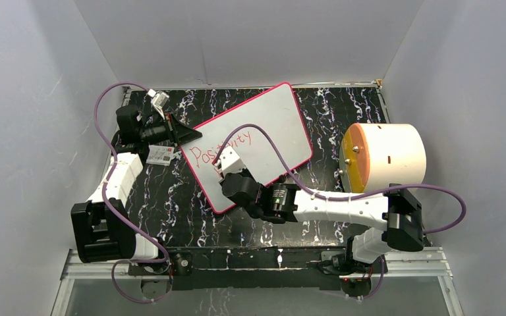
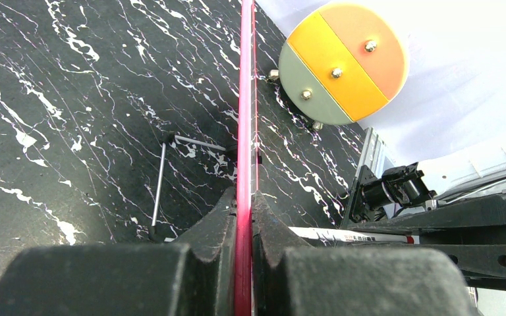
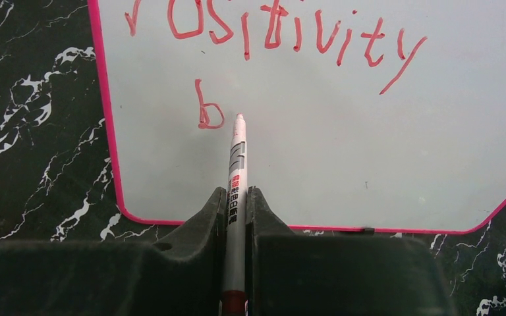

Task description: Write a sentence on the whiteboard

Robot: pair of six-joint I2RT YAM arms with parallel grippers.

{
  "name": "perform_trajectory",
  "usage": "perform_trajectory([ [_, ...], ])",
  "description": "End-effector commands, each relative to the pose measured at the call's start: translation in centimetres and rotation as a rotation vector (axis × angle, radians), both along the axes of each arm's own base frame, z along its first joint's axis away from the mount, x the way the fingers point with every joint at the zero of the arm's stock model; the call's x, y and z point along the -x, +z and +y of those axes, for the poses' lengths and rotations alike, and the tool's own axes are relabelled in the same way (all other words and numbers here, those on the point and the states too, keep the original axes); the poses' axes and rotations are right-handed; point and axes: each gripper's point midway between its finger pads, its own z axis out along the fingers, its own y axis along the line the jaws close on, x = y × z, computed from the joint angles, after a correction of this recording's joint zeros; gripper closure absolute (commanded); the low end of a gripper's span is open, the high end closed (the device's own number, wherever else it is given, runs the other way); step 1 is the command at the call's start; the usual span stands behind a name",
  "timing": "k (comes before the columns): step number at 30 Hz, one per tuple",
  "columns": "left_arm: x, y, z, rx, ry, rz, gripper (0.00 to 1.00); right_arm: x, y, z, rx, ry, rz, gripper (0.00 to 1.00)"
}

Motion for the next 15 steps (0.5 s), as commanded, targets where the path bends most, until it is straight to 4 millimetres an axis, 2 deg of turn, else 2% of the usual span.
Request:
perform_trajectory([
  [1,-1.3,-3.5,0.8,-0.075,0.079,0.054,1.00,-0.8,1.6,-0.1,-0.070,-0.035,-0.026,1.00],
  [9,-1.3,-3.5,0.8,-0.075,0.078,0.054,1.00,-0.7,1.1,0.8,-0.083,-0.007,-0.008,1.00],
  [15,-1.3,-3.5,0.8,-0.074,0.077,0.054,1.00,-0.8,1.5,1.4,-0.104,0.008,-0.014,1.00],
])
